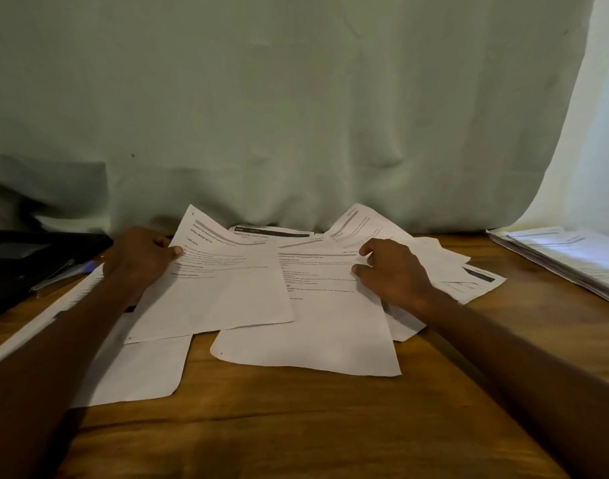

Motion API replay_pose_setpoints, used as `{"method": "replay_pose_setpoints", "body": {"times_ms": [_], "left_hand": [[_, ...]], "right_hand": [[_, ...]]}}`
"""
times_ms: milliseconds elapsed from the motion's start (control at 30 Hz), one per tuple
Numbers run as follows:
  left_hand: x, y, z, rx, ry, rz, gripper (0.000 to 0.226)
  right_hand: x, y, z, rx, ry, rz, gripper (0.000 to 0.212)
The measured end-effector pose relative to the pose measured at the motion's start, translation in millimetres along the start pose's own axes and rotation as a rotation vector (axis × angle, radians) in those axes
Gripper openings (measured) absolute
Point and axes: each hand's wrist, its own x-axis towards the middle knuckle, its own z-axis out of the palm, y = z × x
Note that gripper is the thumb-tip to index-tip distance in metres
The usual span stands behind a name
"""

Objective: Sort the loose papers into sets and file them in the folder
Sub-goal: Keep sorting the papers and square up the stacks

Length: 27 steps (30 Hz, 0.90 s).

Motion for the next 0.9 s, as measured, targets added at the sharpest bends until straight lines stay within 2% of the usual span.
{"method": "replay_pose_setpoints", "body": {"times_ms": [67, 167, 267, 333, 467, 567, 634, 734, 900], "left_hand": [[-1.9, 2.1, 1.4, 0.070, -0.003, 0.041, 0.023], [-3.4, 9.0, 2.2, 0.204, 0.010, 0.069, 0.035], [-6.1, 18.3, 8.2, 0.359, 0.009, 0.112, 0.057], [-9.9, 28.2, 15.0, 0.349, -0.011, 0.173, 0.059], [-30.3, 58.4, 30.3, 0.081, -0.137, 0.294, 0.054], [-45.1, 73.8, 40.0, -0.074, -0.216, 0.279, 0.054], [-50.4, 77.5, 45.3, -0.084, -0.247, 0.283, 0.054], [-52.3, 78.7, 49.4, -0.086, -0.262, 0.305, 0.056], [-51.3, 77.4, 50.0, -0.083, -0.280, 0.308, 0.060]], "right_hand": [[-1.2, 1.2, -5.8, -0.063, -0.031, 0.060, 0.048], [-4.0, 3.2, -13.4, 0.006, -0.083, 0.116, 0.064], [-7.3, 1.0, -12.6, 0.074, -0.093, 0.114, 0.069], [-6.8, -0.9, -8.1, 0.063, -0.107, 0.124, 0.068], [-0.2, -1.7, -2.9, 0.268, -0.051, 0.227, 0.063], [0.5, -2.9, -5.1, 0.389, 0.038, 0.242, 0.057], [0.1, -5.5, -9.4, 0.464, 0.103, 0.233, 0.042], [-1.1, -10.4, -15.6, 0.452, 0.239, 0.131, 0.018], [-6.8, -14.4, -20.1, 0.278, 0.434, -0.137, 0.011]]}}
